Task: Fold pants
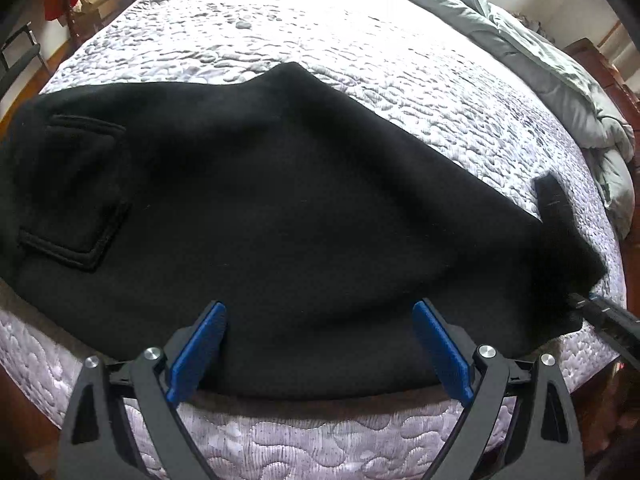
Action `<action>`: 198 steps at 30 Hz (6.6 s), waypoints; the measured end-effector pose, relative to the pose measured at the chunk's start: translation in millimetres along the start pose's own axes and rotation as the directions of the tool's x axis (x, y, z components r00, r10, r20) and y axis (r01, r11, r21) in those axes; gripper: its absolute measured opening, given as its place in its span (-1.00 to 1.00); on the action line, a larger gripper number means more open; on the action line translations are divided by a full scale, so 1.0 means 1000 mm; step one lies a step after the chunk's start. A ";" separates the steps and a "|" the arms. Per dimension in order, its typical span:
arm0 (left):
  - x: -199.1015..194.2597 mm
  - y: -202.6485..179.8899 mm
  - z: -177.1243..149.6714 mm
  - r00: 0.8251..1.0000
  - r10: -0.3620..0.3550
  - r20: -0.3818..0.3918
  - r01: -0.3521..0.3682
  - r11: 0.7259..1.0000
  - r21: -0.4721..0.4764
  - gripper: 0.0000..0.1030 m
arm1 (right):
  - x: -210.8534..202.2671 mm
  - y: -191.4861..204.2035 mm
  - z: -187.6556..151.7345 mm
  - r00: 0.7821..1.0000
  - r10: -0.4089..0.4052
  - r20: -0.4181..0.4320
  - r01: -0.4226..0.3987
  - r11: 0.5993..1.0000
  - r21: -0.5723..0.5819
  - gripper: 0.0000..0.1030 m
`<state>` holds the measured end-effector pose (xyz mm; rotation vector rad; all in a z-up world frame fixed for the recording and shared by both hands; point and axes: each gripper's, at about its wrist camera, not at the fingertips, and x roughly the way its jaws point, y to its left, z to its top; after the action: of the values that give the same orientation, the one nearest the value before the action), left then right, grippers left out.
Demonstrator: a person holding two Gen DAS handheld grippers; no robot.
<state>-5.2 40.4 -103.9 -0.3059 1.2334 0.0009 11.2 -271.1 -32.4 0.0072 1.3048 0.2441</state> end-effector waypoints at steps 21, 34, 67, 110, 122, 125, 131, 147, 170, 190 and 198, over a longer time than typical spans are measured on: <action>0.025 -0.097 0.002 0.979 -0.165 -0.120 0.173 0.983 0.062 0.83 | -0.042 -0.068 -0.032 0.992 -0.123 0.026 0.121 0.991 0.058 0.34; 0.059 -0.157 0.004 0.978 -0.124 -0.166 0.144 0.983 0.116 -0.21 | -0.037 -0.121 -0.044 0.991 -0.134 0.000 0.132 0.975 0.177 0.34; -0.035 -0.022 0.022 0.992 -0.100 0.076 0.098 0.995 0.034 -0.40 | -0.015 -0.088 -0.018 0.991 -0.131 -0.030 0.133 0.985 0.108 0.38; 0.032 -0.071 0.003 0.987 -0.143 -0.077 0.152 0.980 0.126 0.00 | 0.034 -0.044 -0.006 0.995 0.042 -0.088 -0.035 0.996 0.077 0.42; -0.041 0.015 0.007 0.988 -0.132 0.079 0.134 0.991 -0.023 0.10 | -0.011 -0.033 -0.002 0.999 0.032 -0.004 -0.032 0.999 0.044 0.49; -0.063 0.075 0.002 0.989 -0.079 0.126 0.097 0.984 -0.150 0.11 | -0.014 -0.031 -0.001 0.999 0.049 0.000 -0.049 0.998 0.039 0.51; -0.073 0.183 -0.024 0.989 0.132 0.073 -0.095 0.920 -0.381 0.15 | -0.004 -0.017 -0.003 1.000 0.014 -0.024 -0.014 1.000 0.004 0.51; -0.047 0.269 -0.005 0.993 0.083 0.086 -0.027 0.853 -0.521 0.32 | 0.022 -0.013 0.000 0.996 -0.039 -0.082 0.040 0.999 0.003 0.51; -0.063 0.267 0.014 0.971 0.105 0.216 0.044 0.806 -0.590 -0.51 | 0.052 0.004 0.017 0.988 -0.111 -0.104 0.104 0.992 -0.068 0.70; -0.114 0.065 0.027 0.915 -0.113 0.389 0.112 0.993 0.024 -0.64 | 0.041 -0.013 0.007 0.994 -0.065 -0.092 0.062 0.998 -0.034 0.70; -0.080 -0.001 0.011 0.944 -0.163 0.287 0.124 0.981 0.150 -0.63 | 0.040 -0.018 0.003 0.995 -0.055 -0.084 0.052 0.998 -0.036 0.73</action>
<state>-21.7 55.6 -25.9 -0.2702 0.9042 -0.1546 27.2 -280.7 -72.4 -0.0679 1.3828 0.2227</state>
